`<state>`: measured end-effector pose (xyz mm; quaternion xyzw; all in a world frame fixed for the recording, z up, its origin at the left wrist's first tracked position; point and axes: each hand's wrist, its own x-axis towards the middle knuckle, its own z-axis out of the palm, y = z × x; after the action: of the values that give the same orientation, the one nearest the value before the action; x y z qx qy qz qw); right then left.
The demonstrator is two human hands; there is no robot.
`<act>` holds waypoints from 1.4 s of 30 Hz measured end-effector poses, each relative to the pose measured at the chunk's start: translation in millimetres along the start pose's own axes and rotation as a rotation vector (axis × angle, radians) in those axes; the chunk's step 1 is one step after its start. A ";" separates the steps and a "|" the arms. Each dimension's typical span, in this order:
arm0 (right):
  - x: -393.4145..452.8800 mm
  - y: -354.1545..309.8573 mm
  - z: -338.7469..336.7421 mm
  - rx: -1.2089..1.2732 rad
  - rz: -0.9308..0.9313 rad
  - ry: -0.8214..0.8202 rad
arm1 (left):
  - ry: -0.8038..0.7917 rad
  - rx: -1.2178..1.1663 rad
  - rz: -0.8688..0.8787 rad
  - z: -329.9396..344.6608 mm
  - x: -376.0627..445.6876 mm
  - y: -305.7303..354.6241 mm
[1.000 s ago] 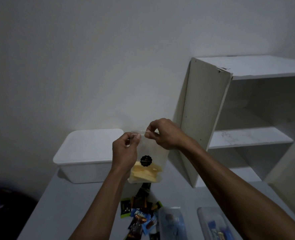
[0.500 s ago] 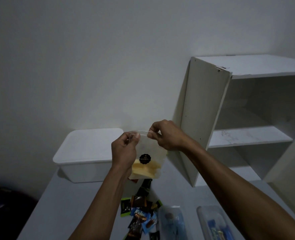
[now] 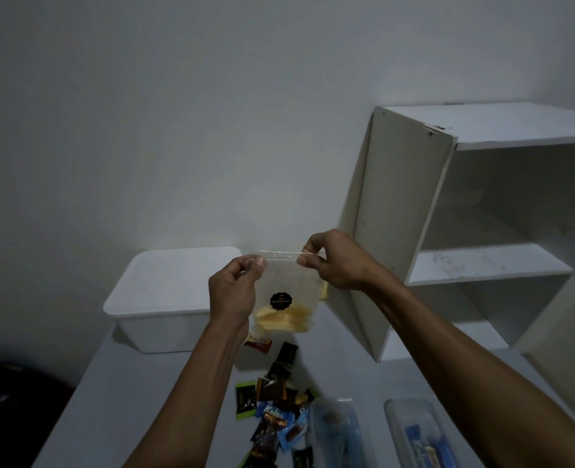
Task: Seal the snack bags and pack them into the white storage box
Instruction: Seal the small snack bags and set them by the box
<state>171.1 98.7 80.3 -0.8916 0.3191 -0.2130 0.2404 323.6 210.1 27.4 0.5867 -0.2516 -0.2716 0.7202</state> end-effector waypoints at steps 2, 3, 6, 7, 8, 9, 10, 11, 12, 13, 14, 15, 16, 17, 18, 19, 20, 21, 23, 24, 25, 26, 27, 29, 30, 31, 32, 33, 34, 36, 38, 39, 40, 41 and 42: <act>0.5 1.2 -1.2 0.008 -0.009 -0.021 | 0.012 -0.020 -0.008 -2.1 2.1 -0.6; 0.1 3.1 -2.8 0.013 -0.009 -0.031 | 0.020 -0.032 -0.015 -4.1 4.4 -0.6; -2.9 10.8 -6.3 0.033 0.013 -0.007 | 0.031 -0.065 -0.050 -7.4 9.1 0.3; -4.5 12.1 -5.5 0.039 0.017 0.010 | 0.031 -0.078 -0.064 -6.6 9.5 0.4; -6.2 12.9 -4.0 0.041 0.014 0.030 | 0.032 -0.089 -0.077 -5.1 9.6 0.5; -7.4 13.7 -2.2 0.051 0.013 0.048 | 0.035 -0.098 -0.089 -3.9 9.7 0.1; -8.6 14.6 -1.0 0.075 0.023 0.059 | 0.038 -0.104 -0.102 -2.8 9.7 -0.3; -9.3 15.0 -1.0 0.113 0.042 0.065 | 0.041 -0.108 -0.113 -2.4 9.2 -1.1; -9.9 15.7 -1.8 0.148 0.062 0.069 | 0.043 -0.108 -0.119 -2.6 8.8 -1.9; -10.2 16.0 -2.7 0.166 0.071 0.075 | 0.043 -0.103 -0.117 -3.3 8.5 -3.1; -10.6 15.9 -3.3 0.163 0.070 0.083 | 0.038 -0.092 -0.108 -4.0 7.9 -3.8; -11.2 15.4 -3.7 0.154 0.065 0.092 | 0.030 -0.081 -0.098 -4.3 7.4 -4.0; -11.4 14.8 -4.0 0.145 0.061 0.101 | 0.024 -0.073 -0.092 -3.9 7.3 -3.7; -11.6 14.1 -4.2 0.144 0.059 0.110 | 0.021 -0.071 -0.093 -3.3 7.9 -3.3; -11.8 14.0 -4.3 0.151 0.059 0.115 | 0.022 -0.075 -0.101 -2.4 8.7 -2.4; -11.7 14.4 -4.0 0.165 0.062 0.117 | 0.027 -0.085 -0.110 -1.7 9.6 -1.5; -11.7 15.2 -3.4 0.186 0.068 0.117 | 0.030 -0.095 -0.118 -1.3 10.3 -0.3; -11.6 15.8 -3.5 0.210 0.074 0.116 | 0.031 -0.102 -0.121 -1.1 11.2 0.6; -11.5 15.7 -6.1 0.251 0.077 0.095 | 0.032 -0.101 -0.113 -1.7 13.4 1.4; -11.3 13.9 -7.9 0.274 0.072 0.072 | 0.029 -0.100 -0.110 -2.7 14.4 1.8; -10.4 11.6 -9.7 0.303 0.066 0.043 | 0.022 -0.098 -0.108 -3.5 15.7 2.1; -9.2 9.0 -11.6 0.330 0.068 0.010 | 0.011 -0.090 -0.105 -4.2 16.5 2.4; -7.5 6.4 -13.2 0.342 0.070 -0.020 | -0.001 -0.076 -0.099 -4.4 16.9 2.7; -2.3 2.8 -13.6 0.318 0.076 -0.058 | -0.029 -0.047 -0.081 -2.7 16.2 2.9; 0.3 1.4 -12.3 0.293 0.076 -0.071 | -0.044 -0.036 -0.071 -1.2 14.9 3.1; 3.1 0.0 -10.6 0.258 0.068 -0.081 | -0.058 -0.026 -0.061 0.6 13.5 3.1; 5.5 -1.2 -8.8 0.218 0.056 -0.089 | -0.066 -0.013 -0.053 2.2 12.3 3.1; 7.5 -2.5 -7.3 0.181 0.042 -0.095 | -0.070 -0.001 -0.047 3.4 11.6 3.1; 9.0 -3.7 -5.6 0.155 0.033 -0.098 | -0.071 0.010 -0.041 4.4 11.5 3.0; 10.0 -5.3 -1.7 0.147 0.046 -0.090 | -0.038 0.044 -0.027 5.7 14.0 0.4; 8.7 -4.6 4.6 0.214 0.093 -0.053 | 0.056 0.114 -0.010 8.9 13.9 -1.8; 7.6 -4.0 8.8 0.257 0.117 -0.022 | 0.110 0.158 -0.004 11.1 12.4 -2.2; 6.0 -3.5 13.1 0.295 0.139 0.008 | 0.153 0.204 0.002 13.9 9.8 -1.0; 4.4 -3.8 17.1 0.328 0.161 0.027 | 0.169 0.241 0.010 17.0 6.8 0.7; 2.7 -4.4 20.5 0.360 0.183 0.031 | 0.161 0.271 0.008 19.9 3.6 2.3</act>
<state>186.0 105.9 67.1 -0.7982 0.3590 -0.2576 0.4093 312.9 193.8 33.5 0.6972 -0.2298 -0.1845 0.6535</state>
